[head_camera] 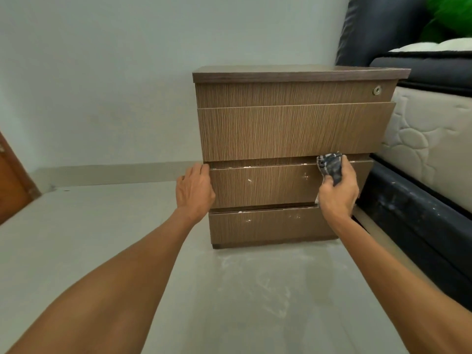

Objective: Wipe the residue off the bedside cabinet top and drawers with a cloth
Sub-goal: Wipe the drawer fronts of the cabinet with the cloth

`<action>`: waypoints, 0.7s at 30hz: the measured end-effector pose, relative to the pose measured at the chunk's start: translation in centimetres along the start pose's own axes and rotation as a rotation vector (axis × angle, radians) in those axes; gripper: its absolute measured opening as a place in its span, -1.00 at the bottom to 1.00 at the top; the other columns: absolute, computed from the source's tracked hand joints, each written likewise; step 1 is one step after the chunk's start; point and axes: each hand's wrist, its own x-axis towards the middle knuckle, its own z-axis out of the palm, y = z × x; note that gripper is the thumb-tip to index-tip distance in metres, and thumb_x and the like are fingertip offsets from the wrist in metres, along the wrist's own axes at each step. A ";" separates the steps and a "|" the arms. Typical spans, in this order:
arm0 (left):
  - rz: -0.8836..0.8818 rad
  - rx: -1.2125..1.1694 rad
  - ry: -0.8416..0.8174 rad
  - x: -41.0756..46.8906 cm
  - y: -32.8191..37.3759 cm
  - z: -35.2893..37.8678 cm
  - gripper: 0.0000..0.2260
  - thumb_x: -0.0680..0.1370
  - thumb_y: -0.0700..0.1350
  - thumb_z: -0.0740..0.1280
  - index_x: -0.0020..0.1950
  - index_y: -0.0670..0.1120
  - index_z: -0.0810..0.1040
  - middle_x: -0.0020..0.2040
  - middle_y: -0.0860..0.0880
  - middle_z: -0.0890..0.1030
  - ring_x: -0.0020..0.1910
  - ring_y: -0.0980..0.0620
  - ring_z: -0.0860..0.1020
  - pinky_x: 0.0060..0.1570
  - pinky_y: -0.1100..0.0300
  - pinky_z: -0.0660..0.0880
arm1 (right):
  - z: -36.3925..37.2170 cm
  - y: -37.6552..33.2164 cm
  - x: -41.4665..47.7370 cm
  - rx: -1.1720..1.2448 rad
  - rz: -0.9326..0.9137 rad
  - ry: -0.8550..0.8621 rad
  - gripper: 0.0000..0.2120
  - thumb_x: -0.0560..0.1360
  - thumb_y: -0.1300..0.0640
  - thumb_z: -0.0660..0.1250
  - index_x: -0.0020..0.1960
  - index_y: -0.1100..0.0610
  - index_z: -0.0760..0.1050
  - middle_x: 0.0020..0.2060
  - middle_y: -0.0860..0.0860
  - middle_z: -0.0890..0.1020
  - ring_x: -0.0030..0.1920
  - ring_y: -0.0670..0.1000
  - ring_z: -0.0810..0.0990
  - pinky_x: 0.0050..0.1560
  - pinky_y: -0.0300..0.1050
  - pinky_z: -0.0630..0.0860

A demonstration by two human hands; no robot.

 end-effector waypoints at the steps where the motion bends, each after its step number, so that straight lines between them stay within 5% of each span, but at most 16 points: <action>1: -0.014 -0.014 0.005 0.0 0.1 0.0 -0.71 0.52 -0.26 0.23 0.23 -0.15 0.45 0.12 -0.12 0.53 0.09 -0.11 0.47 0.04 0.02 0.39 | 0.4 -0.6 -0.3 0.002 -0.019 -0.029 -0.43 0.53 0.38 0.27 0.50 0.11 0.29 0.36 0.01 0.45 0.36 -0.01 0.41 0.43 -0.02 0.33; 4: -0.051 -0.061 0.018 -0.2 0.3 -0.1 -0.74 0.53 -0.25 0.22 0.22 -0.15 0.46 0.11 -0.11 0.53 0.08 -0.10 0.48 0.04 0.03 0.38 | 1.6 -2.8 -1.5 0.035 -0.126 -0.126 -0.41 0.52 0.40 0.27 0.51 0.13 0.28 0.40 0.02 0.43 0.38 -0.02 0.39 0.44 0.03 0.34; 9: -0.048 -0.088 0.030 -0.8 -0.1 -0.7 -0.69 0.51 -0.31 0.20 0.23 -0.14 0.47 0.10 -0.09 0.54 0.08 -0.08 0.47 0.05 0.08 0.35 | 3.7 -7.4 -4.0 0.037 -0.412 -0.335 -0.39 0.51 0.44 0.28 0.51 0.13 0.27 0.44 0.04 0.39 0.34 -0.04 0.35 0.34 -0.24 0.27; 17: -0.058 -0.110 -0.005 -0.3 -0.5 -1.4 -0.84 0.51 -0.26 0.26 0.08 -0.14 0.49 0.01 -0.13 0.56 0.00 -0.12 0.50 0.01 0.02 0.41 | 9.4 -10.0 -6.4 -0.447 -0.877 -0.738 -0.35 0.47 0.35 0.32 0.52 0.09 0.27 0.48 0.05 0.35 0.23 0.16 0.41 0.22 0.15 0.44; 21: -0.082 -0.055 0.029 -0.4 -1.2 -1.1 -0.86 0.54 -0.19 0.29 0.08 -0.15 0.52 0.00 -0.15 0.58 -0.01 -0.14 0.51 -0.01 0.00 0.41 | 10.7 -9.6 -7.1 -0.619 -0.985 -0.762 -0.33 0.44 0.31 0.34 0.51 0.08 0.26 0.48 0.06 0.34 0.22 0.20 0.40 0.14 0.12 0.44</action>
